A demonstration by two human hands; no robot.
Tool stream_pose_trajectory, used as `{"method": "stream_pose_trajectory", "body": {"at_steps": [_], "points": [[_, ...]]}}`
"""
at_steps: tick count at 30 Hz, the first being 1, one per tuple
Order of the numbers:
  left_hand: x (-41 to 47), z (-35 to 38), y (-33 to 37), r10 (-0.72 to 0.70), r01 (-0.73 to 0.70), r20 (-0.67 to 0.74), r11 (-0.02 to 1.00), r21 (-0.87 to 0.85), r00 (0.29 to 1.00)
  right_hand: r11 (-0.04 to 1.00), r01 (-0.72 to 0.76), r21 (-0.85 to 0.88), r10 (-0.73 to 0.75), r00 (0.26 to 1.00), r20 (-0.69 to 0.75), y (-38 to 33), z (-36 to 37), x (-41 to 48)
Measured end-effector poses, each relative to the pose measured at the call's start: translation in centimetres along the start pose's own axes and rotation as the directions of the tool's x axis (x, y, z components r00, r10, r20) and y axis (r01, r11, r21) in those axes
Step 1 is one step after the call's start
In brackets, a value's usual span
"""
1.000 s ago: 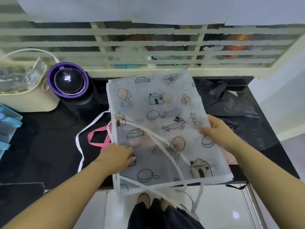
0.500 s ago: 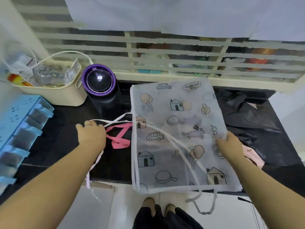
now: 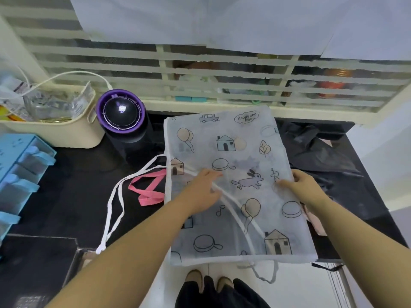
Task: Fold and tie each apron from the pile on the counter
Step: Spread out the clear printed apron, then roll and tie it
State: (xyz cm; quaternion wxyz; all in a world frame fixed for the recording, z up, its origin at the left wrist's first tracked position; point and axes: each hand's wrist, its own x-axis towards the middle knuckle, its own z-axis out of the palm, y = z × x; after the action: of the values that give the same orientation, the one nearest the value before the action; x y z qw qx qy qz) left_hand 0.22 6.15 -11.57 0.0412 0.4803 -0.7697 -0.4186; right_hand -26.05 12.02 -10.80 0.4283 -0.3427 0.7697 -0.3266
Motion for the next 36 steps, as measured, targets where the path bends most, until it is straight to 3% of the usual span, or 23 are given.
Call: {"method": "stream_pose_trajectory", "body": {"at_steps": [5,9,11,14,17,19,21,26,29,31,33,35,36], "points": [[3.1,1.9,1.2,-0.141,0.154,0.062,0.922,-0.355,0.988,0.996,0.086,0.018,-0.088,0.964,0.251,-3.3,-1.1,-1.3],[4.6,2.5,2.7,-0.207,0.281,0.190,0.686,-0.671,0.960,0.945,0.305,-0.122,-0.251,0.910,0.331,-7.3,-1.0,-3.7],[4.9,2.1,3.9,-0.163,0.305,0.262,0.614,-0.728,0.951,0.867,0.421,-0.267,-0.302,0.870,0.390,-8.9,0.5,-4.8],[5.7,0.6,3.4,-0.088,0.342,0.346,0.496,-0.798,0.934,0.782,0.461,-0.419,-0.274,0.859,0.433,-10.1,4.2,-5.4],[6.5,-1.5,0.0,-0.201,0.335,0.277,0.362,-0.870,0.939,0.717,0.469,-0.516,-0.211,0.851,0.481,-9.8,7.6,-4.9],[6.6,-2.7,-2.7,-0.348,0.264,0.166,0.256,-0.930,0.923,0.715,0.456,-0.530,-0.175,0.851,0.495,-9.3,9.6,-4.8],[6.0,-3.3,-4.8,-0.428,0.229,0.114,0.228,-0.946,0.897,0.736,0.445,-0.510,-0.156,0.845,0.512,-8.4,11.8,-4.6],[4.8,-3.7,-5.9,-0.333,0.191,0.141,0.122,-0.974,0.932,0.736,0.396,-0.550,-0.111,0.871,0.478,-6.2,16.8,-3.1],[5.2,-3.8,-5.6,-0.389,0.164,0.079,0.190,-0.968,0.918,0.698,0.413,-0.585,-0.114,0.871,0.479,-5.2,18.5,-2.4],[5.8,-3.4,-6.0,-0.500,0.195,-0.031,0.393,-0.899,0.865,0.630,0.487,-0.605,-0.111,0.828,0.550,-4.5,19.0,-2.4],[6.4,-2.8,-7.0,-0.573,0.260,-0.186,0.606,-0.752,0.798,0.651,0.554,-0.519,-0.153,0.766,0.625,-3.8,18.7,-2.3],[6.8,-2.3,-7.6,-0.599,0.290,-0.259,0.664,-0.690,0.757,0.622,0.651,-0.435,-0.409,0.744,0.528,-2.9,17.2,-1.7],[6.8,-2.2,-7.7,-0.607,0.295,-0.283,0.676,-0.676,0.743,0.546,0.711,-0.443,-0.579,0.703,0.414,-2.2,16.2,-1.2]]}}
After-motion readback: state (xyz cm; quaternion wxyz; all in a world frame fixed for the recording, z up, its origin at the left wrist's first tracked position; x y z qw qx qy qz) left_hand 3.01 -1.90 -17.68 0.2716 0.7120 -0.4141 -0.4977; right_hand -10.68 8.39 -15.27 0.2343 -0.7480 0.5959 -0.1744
